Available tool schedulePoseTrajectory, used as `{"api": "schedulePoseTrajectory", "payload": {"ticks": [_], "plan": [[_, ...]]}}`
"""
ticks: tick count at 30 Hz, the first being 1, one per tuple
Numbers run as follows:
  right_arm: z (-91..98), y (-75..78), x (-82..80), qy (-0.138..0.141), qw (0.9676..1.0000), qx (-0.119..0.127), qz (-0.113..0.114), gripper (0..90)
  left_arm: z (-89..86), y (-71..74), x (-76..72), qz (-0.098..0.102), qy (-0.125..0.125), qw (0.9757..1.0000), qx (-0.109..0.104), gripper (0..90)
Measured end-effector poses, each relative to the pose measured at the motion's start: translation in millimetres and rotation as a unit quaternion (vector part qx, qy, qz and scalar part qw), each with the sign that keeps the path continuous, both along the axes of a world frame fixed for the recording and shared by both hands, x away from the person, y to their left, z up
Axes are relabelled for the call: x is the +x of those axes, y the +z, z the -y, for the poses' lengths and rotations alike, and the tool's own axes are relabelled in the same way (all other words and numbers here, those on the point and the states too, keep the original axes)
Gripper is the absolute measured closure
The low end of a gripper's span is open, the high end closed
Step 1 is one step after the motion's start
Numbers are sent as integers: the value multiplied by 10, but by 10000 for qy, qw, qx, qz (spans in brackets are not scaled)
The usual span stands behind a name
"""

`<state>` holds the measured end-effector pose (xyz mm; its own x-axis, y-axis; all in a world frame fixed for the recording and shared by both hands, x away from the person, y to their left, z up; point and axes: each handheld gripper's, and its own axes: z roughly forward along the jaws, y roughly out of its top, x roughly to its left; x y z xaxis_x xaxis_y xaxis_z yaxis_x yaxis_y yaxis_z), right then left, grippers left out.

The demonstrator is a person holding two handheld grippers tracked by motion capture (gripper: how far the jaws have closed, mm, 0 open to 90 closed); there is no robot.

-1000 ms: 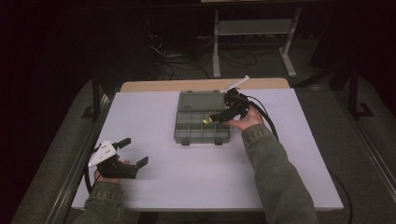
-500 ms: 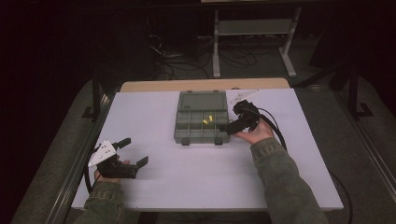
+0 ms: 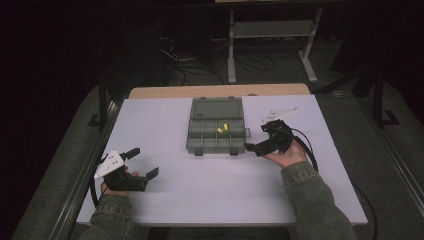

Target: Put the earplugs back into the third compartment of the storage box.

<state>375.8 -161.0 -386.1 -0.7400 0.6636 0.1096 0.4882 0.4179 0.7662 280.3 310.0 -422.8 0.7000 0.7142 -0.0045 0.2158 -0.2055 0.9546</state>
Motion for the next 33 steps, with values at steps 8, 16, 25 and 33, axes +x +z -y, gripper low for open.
{"api": "schedulePoseTrajectory", "payload": {"ticks": [8,16,25,33], "plan": [[177,-44,-249,-107,9995,238,183,0,3,2,-7,-3,9,10000,1,0],[391,-165,-451,-266,9984,450,210,0,3,1,-8,-8,7,10000,10,0],[612,-299,-695,-422,9969,575,332,0,6,0,-9,-16,6,10000,12,0],[776,-348,-854,-544,9955,612,477,0,5,-1,-8,-16,7,10000,15,0]]}}
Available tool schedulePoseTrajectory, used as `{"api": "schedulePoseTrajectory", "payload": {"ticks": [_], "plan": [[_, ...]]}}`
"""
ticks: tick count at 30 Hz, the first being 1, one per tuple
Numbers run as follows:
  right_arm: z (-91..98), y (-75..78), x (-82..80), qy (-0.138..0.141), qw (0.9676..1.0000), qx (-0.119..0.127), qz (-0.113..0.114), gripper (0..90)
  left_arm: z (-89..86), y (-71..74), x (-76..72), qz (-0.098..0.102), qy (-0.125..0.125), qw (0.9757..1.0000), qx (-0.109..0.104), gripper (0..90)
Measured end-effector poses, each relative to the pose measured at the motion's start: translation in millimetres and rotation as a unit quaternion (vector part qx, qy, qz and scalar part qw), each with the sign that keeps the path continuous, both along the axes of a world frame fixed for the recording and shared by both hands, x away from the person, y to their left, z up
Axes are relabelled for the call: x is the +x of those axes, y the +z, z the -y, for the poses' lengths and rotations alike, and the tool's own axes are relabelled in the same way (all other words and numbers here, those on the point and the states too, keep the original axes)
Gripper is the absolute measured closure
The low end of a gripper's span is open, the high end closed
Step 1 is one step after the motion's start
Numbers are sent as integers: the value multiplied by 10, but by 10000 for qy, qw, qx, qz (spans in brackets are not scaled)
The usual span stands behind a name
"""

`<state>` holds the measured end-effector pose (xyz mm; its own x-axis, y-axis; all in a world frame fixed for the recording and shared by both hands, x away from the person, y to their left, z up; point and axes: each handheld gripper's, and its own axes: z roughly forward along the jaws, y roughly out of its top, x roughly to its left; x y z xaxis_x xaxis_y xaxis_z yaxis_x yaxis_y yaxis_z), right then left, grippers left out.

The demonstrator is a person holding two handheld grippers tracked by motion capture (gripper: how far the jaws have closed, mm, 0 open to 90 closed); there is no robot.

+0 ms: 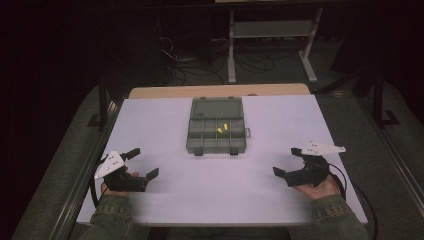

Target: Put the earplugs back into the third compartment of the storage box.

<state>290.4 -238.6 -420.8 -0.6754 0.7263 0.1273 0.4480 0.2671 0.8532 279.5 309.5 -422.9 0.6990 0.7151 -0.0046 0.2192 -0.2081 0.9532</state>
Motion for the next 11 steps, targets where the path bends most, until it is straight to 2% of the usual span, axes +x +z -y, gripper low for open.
{"api": "schedulePoseTrajectory", "payload": {"ticks": [5,11], "plan": [[79,-30,-68,-112,9999,71,20,0,1,0,0,3,5,10000,3,0],[123,-90,-137,-147,9999,-85,-4,0,2,-2,6,1,-9,10000,23,0]]}}
